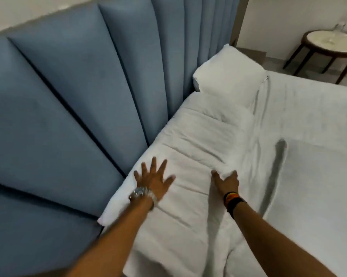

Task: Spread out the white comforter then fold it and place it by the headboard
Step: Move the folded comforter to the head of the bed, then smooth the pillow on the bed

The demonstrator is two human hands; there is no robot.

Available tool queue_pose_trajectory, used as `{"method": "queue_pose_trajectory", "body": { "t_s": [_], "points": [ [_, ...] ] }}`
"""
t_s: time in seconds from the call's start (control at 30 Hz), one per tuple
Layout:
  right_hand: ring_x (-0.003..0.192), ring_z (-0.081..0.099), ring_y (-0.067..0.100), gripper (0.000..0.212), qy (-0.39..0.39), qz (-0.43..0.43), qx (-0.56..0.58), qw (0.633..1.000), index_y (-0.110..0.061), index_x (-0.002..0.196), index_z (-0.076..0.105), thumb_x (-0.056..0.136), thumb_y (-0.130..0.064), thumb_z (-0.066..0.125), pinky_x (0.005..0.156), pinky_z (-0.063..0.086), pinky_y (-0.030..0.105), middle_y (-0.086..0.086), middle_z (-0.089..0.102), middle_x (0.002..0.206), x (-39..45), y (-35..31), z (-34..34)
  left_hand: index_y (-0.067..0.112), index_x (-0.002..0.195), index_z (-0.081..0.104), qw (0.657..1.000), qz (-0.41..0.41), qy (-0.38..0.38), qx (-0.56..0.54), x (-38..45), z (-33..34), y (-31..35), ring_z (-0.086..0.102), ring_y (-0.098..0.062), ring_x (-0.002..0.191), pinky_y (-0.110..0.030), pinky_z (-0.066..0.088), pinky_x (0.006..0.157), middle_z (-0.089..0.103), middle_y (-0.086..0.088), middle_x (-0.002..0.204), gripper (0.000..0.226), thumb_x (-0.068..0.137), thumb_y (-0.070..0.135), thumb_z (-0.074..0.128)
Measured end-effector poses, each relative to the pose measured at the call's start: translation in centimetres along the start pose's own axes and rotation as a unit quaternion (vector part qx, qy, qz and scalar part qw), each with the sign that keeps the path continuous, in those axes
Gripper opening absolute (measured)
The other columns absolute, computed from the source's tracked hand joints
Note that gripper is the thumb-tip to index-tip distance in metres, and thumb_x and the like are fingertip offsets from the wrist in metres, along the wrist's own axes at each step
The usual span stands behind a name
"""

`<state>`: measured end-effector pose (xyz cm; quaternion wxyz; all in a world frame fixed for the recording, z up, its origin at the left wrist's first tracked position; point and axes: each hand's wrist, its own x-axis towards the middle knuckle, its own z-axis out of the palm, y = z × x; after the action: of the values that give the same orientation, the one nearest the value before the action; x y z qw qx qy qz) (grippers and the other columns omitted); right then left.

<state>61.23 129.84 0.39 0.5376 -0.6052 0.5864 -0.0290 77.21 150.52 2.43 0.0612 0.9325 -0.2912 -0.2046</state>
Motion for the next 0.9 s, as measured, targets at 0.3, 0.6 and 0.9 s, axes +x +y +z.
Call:
{"method": "queue_pose_trajectory", "body": {
  "t_s": [0.3, 0.6, 0.9],
  "points": [
    [0.156, -0.013, 0.05, 0.104, 0.018, -0.071, -0.26, 0.963, -0.057, 0.153, -0.027, 0.075, -0.1, 0.027, 0.116, 0.012, 0.076, 0.012, -0.032, 0.169, 3.9, 2.5, 6.3, 0.03, 0.165, 0.016, 0.979, 0.049, 0.194, 0.05, -0.1, 9.1, -1.1, 0.0, -0.043, 0.158, -0.074, 0.004, 0.118, 0.004, -0.011, 0.173, 0.08, 0.097, 0.069, 0.032],
    [0.161, -0.008, 0.028, 0.089, 0.107, -0.101, -0.294, 0.944, -0.046, 0.164, -0.004, 0.091, -0.086, 0.028, 0.123, -0.003, 0.067, 0.004, -0.013, 0.175, -0.6, 11.2, -13.3, 0.04, 0.164, 0.009, 0.987, 0.149, 0.018, 0.063, -4.4, 10.1, 12.4, -0.016, -0.037, 0.157, -0.071, -0.012, 0.116, -0.004, 0.001, 0.174, 0.074, 0.096, 0.07, 0.009],
    [0.159, 0.009, 0.037, 0.11, 0.212, 0.14, -0.032, 0.967, -0.05, 0.163, 0.001, 0.075, -0.094, 0.051, 0.123, 0.013, 0.067, 0.011, 0.002, 0.175, -2.0, 27.1, -35.3, 0.05, 0.161, 0.008, 0.955, 0.05, -0.202, -0.213, -8.7, 18.7, 30.8, 0.031, -0.028, 0.153, -0.046, 0.026, 0.124, 0.025, -0.002, 0.17, 0.089, 0.084, 0.091, 0.03]
  ]
}}
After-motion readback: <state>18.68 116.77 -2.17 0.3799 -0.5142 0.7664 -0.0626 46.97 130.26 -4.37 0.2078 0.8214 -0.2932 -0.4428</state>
